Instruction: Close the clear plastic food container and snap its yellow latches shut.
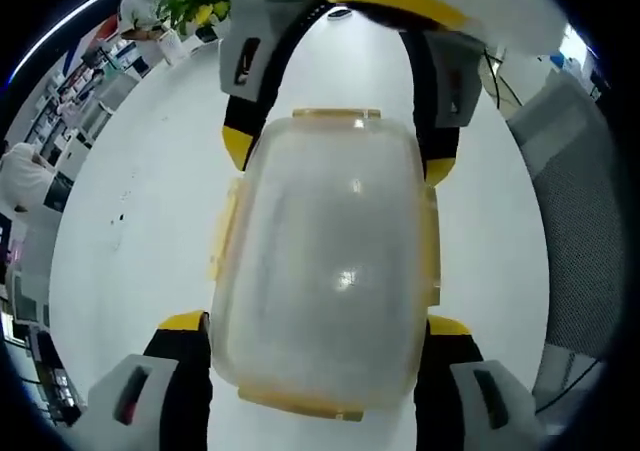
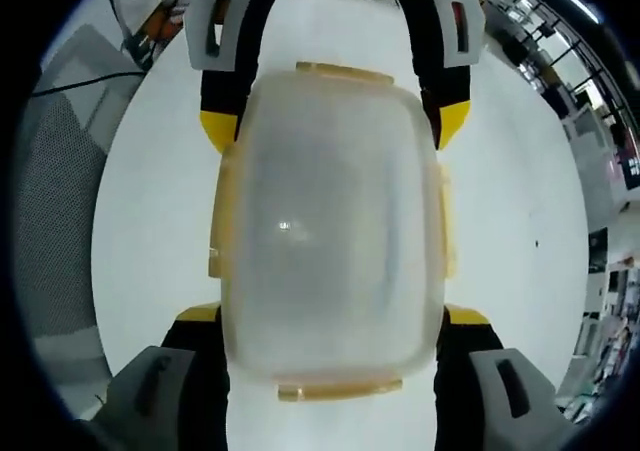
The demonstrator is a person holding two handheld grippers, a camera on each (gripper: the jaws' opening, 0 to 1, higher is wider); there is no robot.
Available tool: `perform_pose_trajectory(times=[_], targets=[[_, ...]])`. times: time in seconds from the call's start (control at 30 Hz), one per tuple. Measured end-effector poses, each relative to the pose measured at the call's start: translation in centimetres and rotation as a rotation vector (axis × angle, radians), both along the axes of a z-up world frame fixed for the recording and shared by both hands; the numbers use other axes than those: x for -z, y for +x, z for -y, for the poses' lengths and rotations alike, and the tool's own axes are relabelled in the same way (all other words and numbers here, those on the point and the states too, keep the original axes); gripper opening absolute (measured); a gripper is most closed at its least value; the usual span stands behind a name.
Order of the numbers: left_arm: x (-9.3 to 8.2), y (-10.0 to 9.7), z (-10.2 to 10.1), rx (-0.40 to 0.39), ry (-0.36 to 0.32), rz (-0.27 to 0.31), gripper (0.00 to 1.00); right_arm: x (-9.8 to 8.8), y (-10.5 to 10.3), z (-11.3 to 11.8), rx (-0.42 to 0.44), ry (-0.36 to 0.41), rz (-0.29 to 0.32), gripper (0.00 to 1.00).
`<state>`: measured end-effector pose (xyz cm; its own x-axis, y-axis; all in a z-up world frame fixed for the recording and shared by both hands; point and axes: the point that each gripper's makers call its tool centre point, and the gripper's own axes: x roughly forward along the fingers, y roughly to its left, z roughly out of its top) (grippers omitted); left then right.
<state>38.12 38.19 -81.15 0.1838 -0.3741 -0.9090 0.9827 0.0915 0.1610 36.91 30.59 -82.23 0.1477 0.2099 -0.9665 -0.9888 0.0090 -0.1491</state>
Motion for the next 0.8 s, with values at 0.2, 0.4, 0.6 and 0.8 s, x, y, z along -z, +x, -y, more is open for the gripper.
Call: perform_pose_trajectory(times=[0.2, 0.4, 0.6, 0.8], targets=[[0.1, 0.6, 0.2, 0.02, 0.042, -0.015, 0.82, -0.2, 0.5, 0.2, 0.007, 0.002, -0.028, 0.82], [0.0, 1.4, 0.2, 0.004, 0.022, -0.016, 0.82, -0.2, 1.3, 0.3, -0.006, -0.003, -0.04, 0.83], [0.0, 1.7, 0.0, 0.007, 0.039, -0.004, 0.82, -0.1, 1.6, 0.1, -0.002, 0.004, -0.041, 0.84], [0.0, 1.8, -0.1, 0.004, 0.032, 0.001, 0.82, -0.1, 1.6, 0.1, -0.003, 0.011, -0.045, 0.85]])
